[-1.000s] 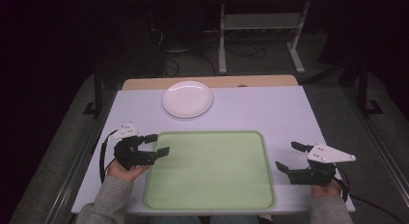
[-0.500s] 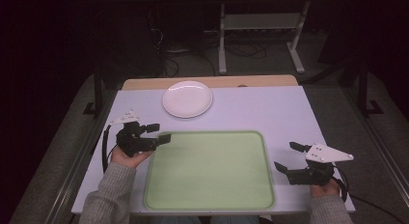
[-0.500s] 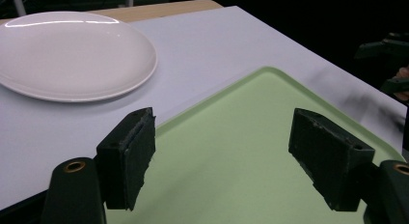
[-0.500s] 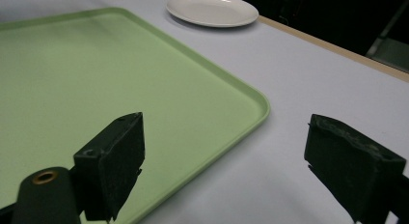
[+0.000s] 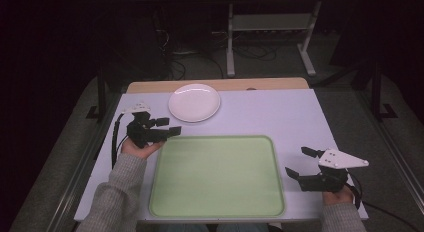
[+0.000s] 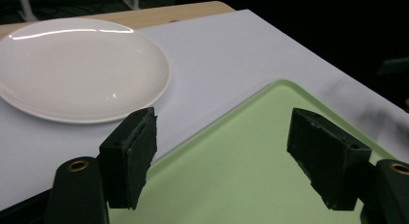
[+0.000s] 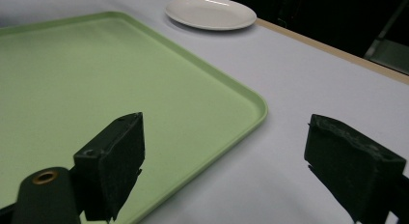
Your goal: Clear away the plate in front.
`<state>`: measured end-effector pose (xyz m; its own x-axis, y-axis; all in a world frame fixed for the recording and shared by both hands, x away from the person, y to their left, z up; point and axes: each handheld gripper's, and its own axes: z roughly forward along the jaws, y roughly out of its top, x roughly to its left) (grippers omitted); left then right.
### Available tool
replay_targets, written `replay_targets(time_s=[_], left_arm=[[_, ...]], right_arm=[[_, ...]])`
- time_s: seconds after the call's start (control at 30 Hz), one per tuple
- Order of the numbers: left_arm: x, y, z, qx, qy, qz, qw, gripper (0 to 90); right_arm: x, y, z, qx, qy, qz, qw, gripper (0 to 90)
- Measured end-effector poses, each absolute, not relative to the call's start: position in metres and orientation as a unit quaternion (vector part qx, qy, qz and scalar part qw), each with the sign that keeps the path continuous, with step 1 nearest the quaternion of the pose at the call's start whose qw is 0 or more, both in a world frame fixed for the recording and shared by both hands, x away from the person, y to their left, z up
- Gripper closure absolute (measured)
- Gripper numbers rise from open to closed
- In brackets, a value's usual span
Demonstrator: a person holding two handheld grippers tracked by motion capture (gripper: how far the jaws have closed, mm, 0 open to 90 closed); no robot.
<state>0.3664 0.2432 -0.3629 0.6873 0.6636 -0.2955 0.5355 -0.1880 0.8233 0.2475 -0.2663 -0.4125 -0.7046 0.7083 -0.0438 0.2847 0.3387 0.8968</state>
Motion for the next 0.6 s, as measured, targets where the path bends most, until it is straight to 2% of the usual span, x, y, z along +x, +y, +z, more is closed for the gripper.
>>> replay_targets(time_s=[0.6], left_arm=[[0.417,0.251,-0.35,0.734,0.451,0.055,0.504,28.0]], right_arm=[[0.248,-0.265,-0.413,0.314,0.791,0.478,0.218,13.5]])
